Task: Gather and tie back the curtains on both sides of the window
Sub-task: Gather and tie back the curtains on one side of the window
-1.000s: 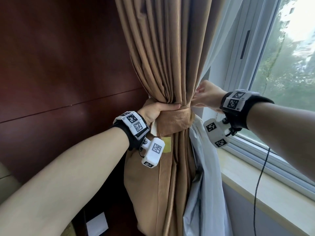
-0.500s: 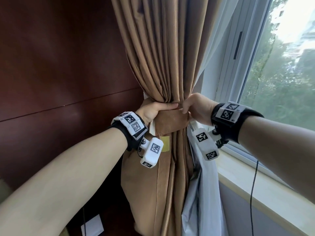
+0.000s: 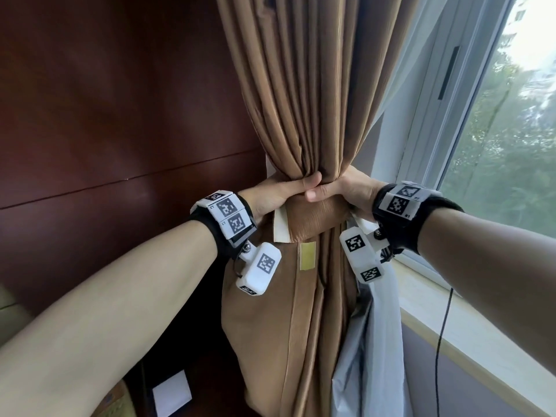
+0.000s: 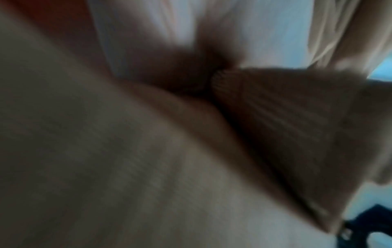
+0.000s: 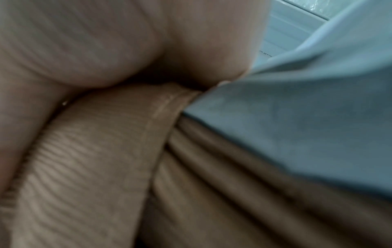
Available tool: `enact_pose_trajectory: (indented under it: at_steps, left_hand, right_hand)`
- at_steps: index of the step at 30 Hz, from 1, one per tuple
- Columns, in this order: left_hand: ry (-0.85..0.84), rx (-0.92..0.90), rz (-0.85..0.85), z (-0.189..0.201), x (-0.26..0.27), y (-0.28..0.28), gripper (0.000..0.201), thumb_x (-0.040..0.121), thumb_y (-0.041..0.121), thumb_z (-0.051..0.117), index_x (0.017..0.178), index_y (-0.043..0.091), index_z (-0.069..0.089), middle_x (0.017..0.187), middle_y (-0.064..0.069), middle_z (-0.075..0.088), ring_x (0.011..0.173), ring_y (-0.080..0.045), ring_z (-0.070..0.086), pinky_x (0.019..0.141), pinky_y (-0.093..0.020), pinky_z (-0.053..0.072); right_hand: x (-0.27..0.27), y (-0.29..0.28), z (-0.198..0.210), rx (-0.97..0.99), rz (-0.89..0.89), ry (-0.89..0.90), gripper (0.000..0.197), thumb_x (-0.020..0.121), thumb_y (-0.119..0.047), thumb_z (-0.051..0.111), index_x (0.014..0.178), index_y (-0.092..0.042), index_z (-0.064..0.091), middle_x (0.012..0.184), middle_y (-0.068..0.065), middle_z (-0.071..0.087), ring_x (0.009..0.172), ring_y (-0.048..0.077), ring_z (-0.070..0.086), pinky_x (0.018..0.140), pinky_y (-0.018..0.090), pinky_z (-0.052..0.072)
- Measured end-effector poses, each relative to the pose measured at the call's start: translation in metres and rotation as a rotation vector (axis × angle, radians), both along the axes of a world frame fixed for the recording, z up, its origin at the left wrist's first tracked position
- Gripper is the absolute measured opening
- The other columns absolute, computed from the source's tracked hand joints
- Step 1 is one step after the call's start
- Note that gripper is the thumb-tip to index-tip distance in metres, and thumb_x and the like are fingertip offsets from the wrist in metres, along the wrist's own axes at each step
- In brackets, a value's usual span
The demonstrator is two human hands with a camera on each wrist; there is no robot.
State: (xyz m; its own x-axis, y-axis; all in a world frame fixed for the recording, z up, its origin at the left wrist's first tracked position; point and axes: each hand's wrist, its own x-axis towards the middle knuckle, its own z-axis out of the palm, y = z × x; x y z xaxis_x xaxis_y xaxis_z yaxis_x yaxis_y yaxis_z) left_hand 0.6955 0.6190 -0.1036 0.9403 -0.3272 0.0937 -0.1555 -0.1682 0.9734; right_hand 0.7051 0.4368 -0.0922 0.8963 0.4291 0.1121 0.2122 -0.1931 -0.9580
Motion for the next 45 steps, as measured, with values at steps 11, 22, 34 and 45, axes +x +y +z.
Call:
enact_pose_trajectory:
  at_steps: [11,22,34,45]
  left_hand:
    - [0.013,0.152,-0.05,0.004,0.008,0.008,0.174,0.012,0.108,0.05,0.163,0.025,0.027,0.164,0.005,0.036,0.146,-0.008,0.036,0.115,-0.025,0.031]
    - [0.113,0.331,-0.032,0.023,0.013,0.017,0.123,0.059,0.083,0.048,0.161,0.018,0.03,0.157,0.004,0.047,0.137,-0.01,0.048,0.106,-0.021,0.036]
    - [0.308,-0.102,-0.119,0.009,0.023,0.024,0.135,0.044,0.106,0.04,0.148,0.021,0.047,0.141,0.002,0.062,0.114,-0.01,0.065,0.092,-0.026,0.054]
    - [0.262,-0.12,0.203,0.001,0.048,0.009,0.05,0.111,0.042,0.035,0.136,0.008,0.061,0.131,-0.013,0.07,0.121,-0.027,0.067,0.112,-0.043,0.049]
  right_hand:
    - [0.004,0.003,0.001,0.044,0.023,0.032,0.052,0.062,-0.015,0.08,0.11,-0.029,0.067,0.096,-0.012,0.081,0.09,0.004,0.077,0.075,0.022,0.059]
    - [0.017,0.002,0.006,-0.033,-0.072,0.041,0.066,0.058,-0.021,0.094,0.116,-0.032,0.066,0.12,-0.005,0.076,0.11,0.013,0.072,0.096,0.031,0.057]
    - [0.021,0.0,0.002,0.048,-0.086,0.158,0.057,0.055,-0.013,0.082,0.109,-0.025,0.069,0.094,-0.008,0.082,0.094,0.016,0.075,0.078,0.035,0.059]
    - [0.025,0.004,0.003,0.051,-0.023,0.163,0.055,0.058,-0.012,0.081,0.111,-0.025,0.07,0.097,-0.007,0.082,0.086,0.011,0.079,0.073,0.03,0.061]
